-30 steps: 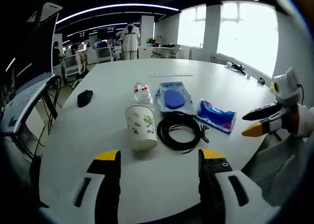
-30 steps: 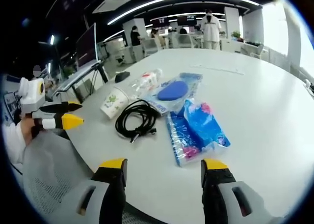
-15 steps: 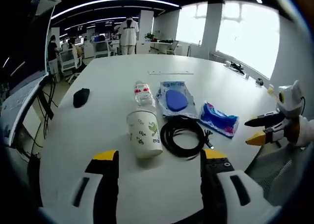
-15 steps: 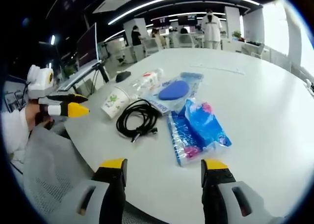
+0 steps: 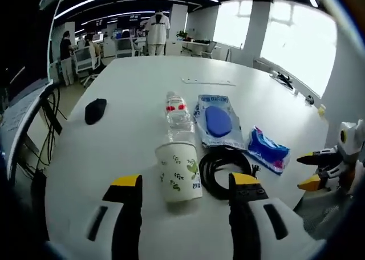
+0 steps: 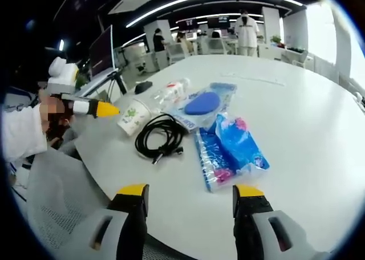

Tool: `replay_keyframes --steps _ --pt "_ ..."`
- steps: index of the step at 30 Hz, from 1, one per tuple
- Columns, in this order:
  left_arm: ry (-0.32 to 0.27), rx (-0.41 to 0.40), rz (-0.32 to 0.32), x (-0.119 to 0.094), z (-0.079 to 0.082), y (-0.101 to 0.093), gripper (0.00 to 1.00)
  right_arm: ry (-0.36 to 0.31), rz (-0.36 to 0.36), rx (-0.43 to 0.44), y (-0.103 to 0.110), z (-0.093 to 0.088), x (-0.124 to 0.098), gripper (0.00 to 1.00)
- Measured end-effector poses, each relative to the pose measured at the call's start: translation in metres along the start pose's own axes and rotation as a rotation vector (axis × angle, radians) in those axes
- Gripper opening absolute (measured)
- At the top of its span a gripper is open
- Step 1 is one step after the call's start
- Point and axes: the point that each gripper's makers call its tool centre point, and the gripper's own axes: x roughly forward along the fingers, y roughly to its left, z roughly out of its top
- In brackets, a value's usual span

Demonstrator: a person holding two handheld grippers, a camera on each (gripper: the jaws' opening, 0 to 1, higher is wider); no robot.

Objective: Arrange the tabletop items into an orderly group along one side of the table until the central work area is clear of visible clutter.

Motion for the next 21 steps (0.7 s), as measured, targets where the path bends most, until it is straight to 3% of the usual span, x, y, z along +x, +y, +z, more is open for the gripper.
replay_keyframes --steps 3,8,21 --pt "0.013 -0.062 0.000 0.007 -0.003 0.001 0.62 0.006 -0.003 0.002 -0.001 -0.002 0.000 0.60" --pt "0.021 -0.074 -0.003 0.014 -0.005 0.000 0.61 0.009 -0.006 0.001 -0.001 -0.003 -0.001 0.59" --pt "0.114 -0.150 0.026 0.032 -0.026 0.005 0.51 0.002 0.000 0.011 0.000 -0.003 -0.002 0.55"
